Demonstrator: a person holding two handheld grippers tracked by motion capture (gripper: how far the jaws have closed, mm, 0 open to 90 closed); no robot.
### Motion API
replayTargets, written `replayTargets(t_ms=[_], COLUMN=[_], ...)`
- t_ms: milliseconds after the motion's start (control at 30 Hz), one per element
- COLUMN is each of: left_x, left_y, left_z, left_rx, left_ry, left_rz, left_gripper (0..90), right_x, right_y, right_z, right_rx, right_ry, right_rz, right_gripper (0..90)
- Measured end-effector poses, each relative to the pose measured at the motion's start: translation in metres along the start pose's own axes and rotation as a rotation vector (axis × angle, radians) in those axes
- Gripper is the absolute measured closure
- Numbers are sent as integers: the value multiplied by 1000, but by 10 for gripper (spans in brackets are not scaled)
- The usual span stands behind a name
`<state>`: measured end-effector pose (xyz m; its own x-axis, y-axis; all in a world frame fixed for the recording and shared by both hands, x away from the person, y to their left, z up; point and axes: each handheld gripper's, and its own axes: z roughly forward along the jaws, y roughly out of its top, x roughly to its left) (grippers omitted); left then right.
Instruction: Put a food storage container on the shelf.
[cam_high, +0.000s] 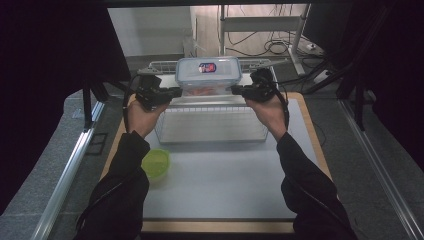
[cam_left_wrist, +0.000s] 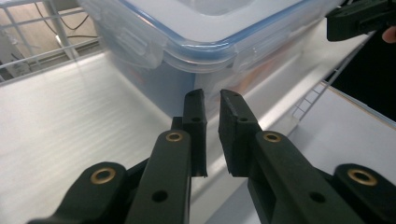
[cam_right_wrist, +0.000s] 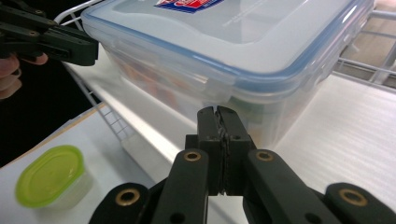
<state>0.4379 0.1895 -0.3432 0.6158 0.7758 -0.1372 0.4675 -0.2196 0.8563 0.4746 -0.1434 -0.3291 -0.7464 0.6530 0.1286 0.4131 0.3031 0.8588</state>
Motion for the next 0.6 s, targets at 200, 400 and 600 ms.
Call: replayTargets(t_ms=[200, 400, 600], left_x=[4, 1, -9], left_y=[2, 0, -7], left_z=[1, 0, -6], left_rx=[-11, -17, -29], left_ry=[13, 9, -4], left_rz=[-20, -15, 24], left_gripper=[803, 778, 664], right_x=[2, 3, 4], right_y=[0, -1, -5], right_z=[5, 4, -1], right_rx=[0, -5, -9], right_ry=[-2, -9, 6], right_rz=[-14, -20, -18], right_gripper=[898, 879, 792])
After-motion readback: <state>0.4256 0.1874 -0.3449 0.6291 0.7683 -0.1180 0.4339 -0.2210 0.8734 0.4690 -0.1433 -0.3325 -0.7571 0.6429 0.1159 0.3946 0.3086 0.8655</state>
